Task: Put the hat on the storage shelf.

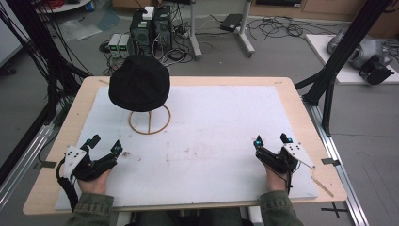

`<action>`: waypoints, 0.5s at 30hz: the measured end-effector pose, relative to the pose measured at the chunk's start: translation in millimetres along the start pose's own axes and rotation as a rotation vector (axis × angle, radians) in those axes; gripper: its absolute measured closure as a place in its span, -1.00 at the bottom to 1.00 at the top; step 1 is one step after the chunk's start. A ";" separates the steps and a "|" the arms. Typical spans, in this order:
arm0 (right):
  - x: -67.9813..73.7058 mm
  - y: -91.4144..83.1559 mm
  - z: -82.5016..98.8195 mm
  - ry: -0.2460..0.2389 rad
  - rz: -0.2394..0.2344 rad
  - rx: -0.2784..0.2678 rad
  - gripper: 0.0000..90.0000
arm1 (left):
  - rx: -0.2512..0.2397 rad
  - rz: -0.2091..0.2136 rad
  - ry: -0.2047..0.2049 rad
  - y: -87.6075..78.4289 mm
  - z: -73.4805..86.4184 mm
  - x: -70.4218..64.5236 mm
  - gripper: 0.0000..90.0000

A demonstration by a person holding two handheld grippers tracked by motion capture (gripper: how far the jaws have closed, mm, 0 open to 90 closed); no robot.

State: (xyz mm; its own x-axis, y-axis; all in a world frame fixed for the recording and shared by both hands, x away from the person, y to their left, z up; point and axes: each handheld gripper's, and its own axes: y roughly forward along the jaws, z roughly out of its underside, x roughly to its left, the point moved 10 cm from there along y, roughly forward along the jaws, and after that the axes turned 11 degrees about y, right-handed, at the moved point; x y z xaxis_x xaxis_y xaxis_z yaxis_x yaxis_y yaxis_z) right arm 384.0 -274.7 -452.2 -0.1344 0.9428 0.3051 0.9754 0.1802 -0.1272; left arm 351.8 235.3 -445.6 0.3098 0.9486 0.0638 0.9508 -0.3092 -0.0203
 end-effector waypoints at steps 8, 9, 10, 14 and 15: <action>-0.4 0.1 0.0 0.000 -0.004 0.002 -0.86 | 0.005 0.007 -0.010 1.2 1.3 -0.8 -0.63; -0.6 0.4 0.0 0.000 -0.004 0.002 -0.86 | 0.004 0.004 -0.013 1.6 1.2 -0.4 -0.63; -0.2 0.6 0.2 0.001 -0.006 0.004 -0.86 | 0.005 0.006 -0.013 1.7 1.5 -0.3 -0.63; -0.1 1.3 0.8 0.000 -0.009 0.007 -0.86 | 0.008 0.010 -0.012 2.6 2.3 -0.3 -0.63; -0.1 1.3 0.8 0.000 -0.009 0.007 -0.86 | 0.011 0.010 -0.012 2.8 2.6 -0.3 -0.63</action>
State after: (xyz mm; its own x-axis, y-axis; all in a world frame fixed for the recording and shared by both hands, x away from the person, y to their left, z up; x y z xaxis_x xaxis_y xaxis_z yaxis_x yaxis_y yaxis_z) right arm 385.2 -274.4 -453.1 -0.1430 0.9412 0.3061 0.9729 0.1905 -0.1310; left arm 354.4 234.3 -448.3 0.3195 0.9462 0.0516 0.9475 -0.3182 -0.0317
